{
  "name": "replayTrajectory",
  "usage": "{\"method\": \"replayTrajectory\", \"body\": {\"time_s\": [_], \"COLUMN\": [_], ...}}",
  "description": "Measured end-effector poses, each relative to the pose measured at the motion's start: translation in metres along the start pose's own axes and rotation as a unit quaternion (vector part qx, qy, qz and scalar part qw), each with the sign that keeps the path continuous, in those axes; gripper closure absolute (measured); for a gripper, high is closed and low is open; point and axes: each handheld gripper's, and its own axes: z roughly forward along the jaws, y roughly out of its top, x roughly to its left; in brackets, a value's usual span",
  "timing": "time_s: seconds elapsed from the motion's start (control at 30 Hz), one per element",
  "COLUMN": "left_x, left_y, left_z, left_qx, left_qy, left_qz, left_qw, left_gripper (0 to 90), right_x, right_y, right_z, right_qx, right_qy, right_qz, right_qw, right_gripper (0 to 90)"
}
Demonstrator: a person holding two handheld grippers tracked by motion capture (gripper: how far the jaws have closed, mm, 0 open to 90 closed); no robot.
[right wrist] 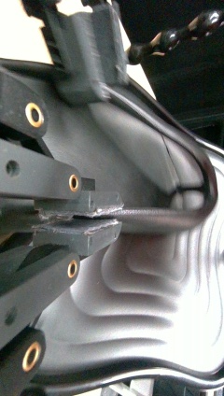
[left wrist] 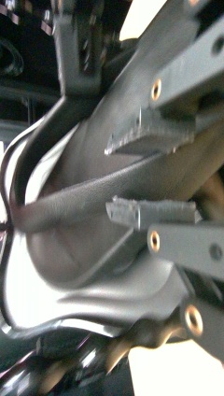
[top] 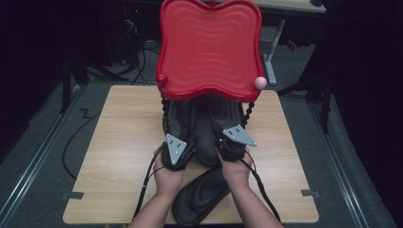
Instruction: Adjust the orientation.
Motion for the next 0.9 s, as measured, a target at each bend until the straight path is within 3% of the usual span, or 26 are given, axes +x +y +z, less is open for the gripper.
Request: {"method": "replayTrajectory", "body": {"time_s": [0.07,0.17,0.37,0.43,0.5,0.53,0.6,0.63,0.67,0.7,0.73,0.77,0.87,0.9], "left_x": [0.005,0.014,0.018,0.016,0.016,0.015,0.015,0.014,0.014,0.014,0.014,0.014,0.015,0.015], "left_y": [0.005,0.011,0.013,0.013,0.013,0.013,0.013,0.013,0.013,0.013,0.013,0.013,0.014,0.014], "left_z": [0.004,0.012,0.019,0.020,0.020,0.020,0.020,0.020,0.020,0.020,0.020,0.021,0.023,0.024], "left_qx": [-0.005,-0.007,-0.008,-0.008,-0.008,-0.008,-0.008,-0.008,-0.008,-0.008,-0.008,-0.009,-0.011,-0.012], "left_qy": [0.010,0.024,0.041,0.049,0.051,0.052,0.053,0.055,0.055,0.055,0.055,0.056,0.058,0.057], "left_qz": [0.016,0.016,0.013,0.020,0.020,0.019,0.017,0.016,0.016,0.015,0.015,0.013,0.011,0.008], "left_qw": [0.9998,0.9996,0.9991,0.9986,0.9985,0.9984,0.9984,0.9983,0.9983,0.9983,0.9983,0.9983,0.9982,0.9983], "left_gripper": [71.5,74.1,74.1,74.1,74.1,74.2,74.3,74.3,74.2,74.2,74.2,74.2,74.3,74.3], "right_x": [0.003,0.005,0.003,0.002,0.001,0.001,0.002,0.007,0.009,0.012,0.012,0.021,0.028,0.035], "right_y": [0.003,0.009,0.015,0.016,0.016,0.008,0.003,-0.014,-0.020,-0.029,-0.029,-0.045,-0.055,-0.061], "right_z": [0.003,0.013,0.031,0.028,0.022,0.002,-0.005,-0.026,-0.032,-0.038,-0.038,-0.048,-0.051,-0.046], "right_qx": [-0.004,-0.007,-0.006,-0.012,-0.019,-0.032,-0.032,-0.027,-0.020,-0.011,-0.011,0.008,0.018,0.032], "right_qy": [0.001,0.005,0.011,0.016,0.012,0.013,0.019,0.037,0.045,0.060,0.060,0.077,0.083,0.086], "right_qz": [-0.003,0.005,0.002,-0.005,-0.006,-0.015,-0.017,-0.037,-0.039,-0.043,-0.043,-0.061,-0.073,-0.089], "right_qw": [1.0000,0.9999,0.9999,0.9998,0.9997,0.9993,0.9991,0.9983,0.9980,0.9972,0.9972,0.9952,0.9937,0.9918], "right_gripper": [84.1,83.5,81.9,63.2,60.4,60.8,64.2,84.1,89.2,90.0,90.0,90.0,90.0,90.0]}}
